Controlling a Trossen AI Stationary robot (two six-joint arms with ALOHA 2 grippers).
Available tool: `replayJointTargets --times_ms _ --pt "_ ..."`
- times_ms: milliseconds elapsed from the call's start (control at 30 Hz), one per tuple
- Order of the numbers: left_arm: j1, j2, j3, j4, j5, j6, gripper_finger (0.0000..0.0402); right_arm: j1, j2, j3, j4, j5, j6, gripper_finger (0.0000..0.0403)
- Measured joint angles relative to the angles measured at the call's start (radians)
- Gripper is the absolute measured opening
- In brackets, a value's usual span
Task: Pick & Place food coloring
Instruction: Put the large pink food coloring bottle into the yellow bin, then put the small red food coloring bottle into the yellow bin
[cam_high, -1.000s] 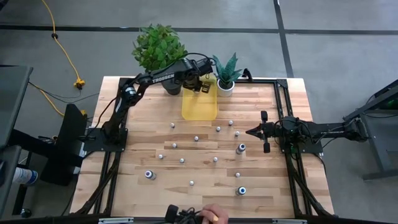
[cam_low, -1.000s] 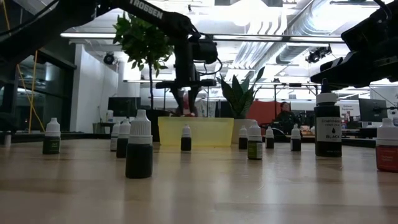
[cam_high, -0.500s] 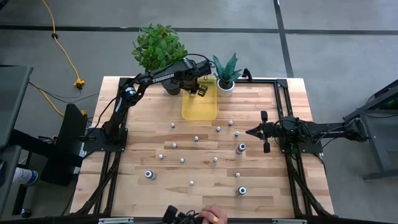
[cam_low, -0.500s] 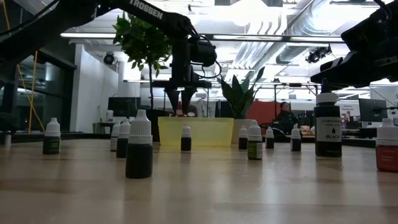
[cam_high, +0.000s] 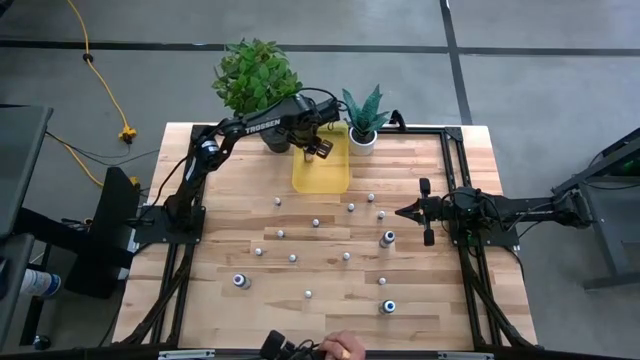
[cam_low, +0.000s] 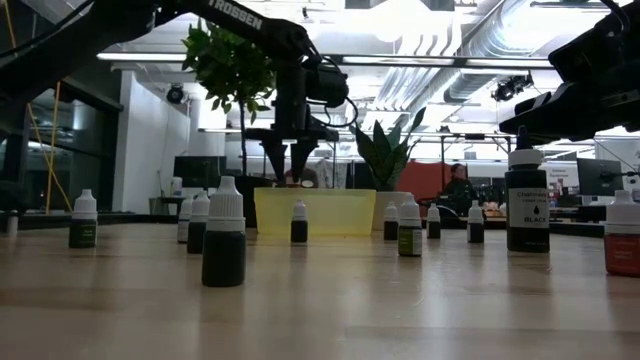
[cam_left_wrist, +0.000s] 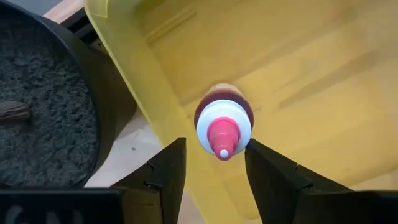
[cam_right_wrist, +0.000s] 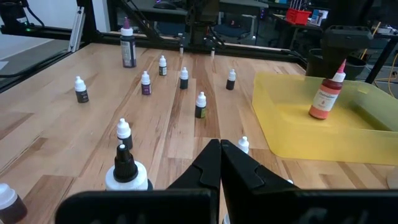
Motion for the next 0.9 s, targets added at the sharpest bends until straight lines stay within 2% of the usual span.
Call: replayJointTargets --times_ms 167,467,900 --pt "-0.002 -0.005 0.001 0.006 -0.003 0.026 0.0157 0.000 0.000 0.000 0.000 0.000 0.000 0.0000" --pt "-0.019 -0.006 0.107 -0.032 -0.043 0.056 0.0157 0.000 0.000 0.000 0.000 0.000 0.000 0.0000" --pt "-0.184 -0.005 0.283 -0.224 -0.039 0.162 0.0157 0.000 0.000 0.000 0.000 0.000 0.000 0.0000"
